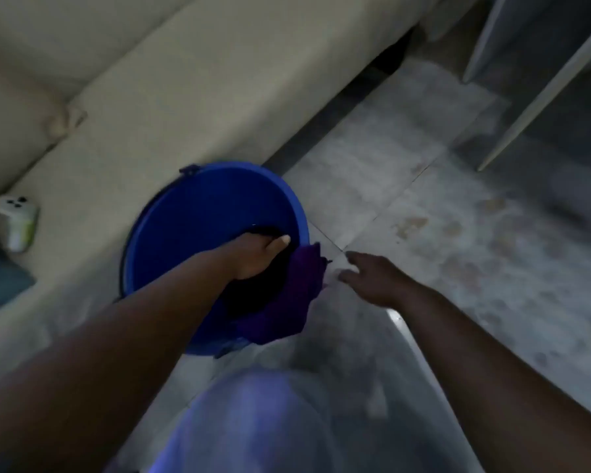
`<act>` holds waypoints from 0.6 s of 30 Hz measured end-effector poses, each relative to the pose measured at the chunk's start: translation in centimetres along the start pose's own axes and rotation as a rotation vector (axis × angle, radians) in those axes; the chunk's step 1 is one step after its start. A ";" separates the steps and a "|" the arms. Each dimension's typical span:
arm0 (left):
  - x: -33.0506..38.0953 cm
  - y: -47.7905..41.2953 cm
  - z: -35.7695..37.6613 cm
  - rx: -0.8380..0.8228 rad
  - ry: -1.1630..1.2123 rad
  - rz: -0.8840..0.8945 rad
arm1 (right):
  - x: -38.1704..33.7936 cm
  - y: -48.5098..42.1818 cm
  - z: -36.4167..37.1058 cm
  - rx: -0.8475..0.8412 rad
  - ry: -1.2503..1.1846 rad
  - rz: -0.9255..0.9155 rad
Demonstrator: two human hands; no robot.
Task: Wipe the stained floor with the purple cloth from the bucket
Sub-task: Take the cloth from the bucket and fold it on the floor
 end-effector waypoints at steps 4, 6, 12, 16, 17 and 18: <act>-2.2 -4.5 6.1 -0.183 0.145 -0.005 | 2.4 -6.4 7.5 -0.153 -0.420 -0.131; -3.3 -6.0 7.9 -0.218 0.253 -0.002 | 3.4 -8.8 10.0 -0.207 -0.609 -0.183; -4.5 -6.7 9.7 -0.333 0.472 0.067 | 3.4 -9.6 12.3 -0.282 -0.972 -0.266; -4.3 -4.9 9.3 -0.469 0.534 0.194 | 2.8 -7.8 10.5 -0.268 -1.118 -0.291; -4.5 -4.9 8.9 -0.455 0.575 0.192 | 2.6 -7.3 9.6 -0.250 -1.122 -0.302; -4.7 -5.1 8.1 -0.406 0.610 0.186 | 2.4 -6.9 8.7 -0.231 -1.126 -0.330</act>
Point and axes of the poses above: each hand's wrist, its own y-axis away from the middle knuckle, its own z-axis out of the palm, x = y × z, the point moved 10 cm from there along -y, towards the middle knuckle, and after that the axes turned 2 degrees about y, right-handed, at the moved point
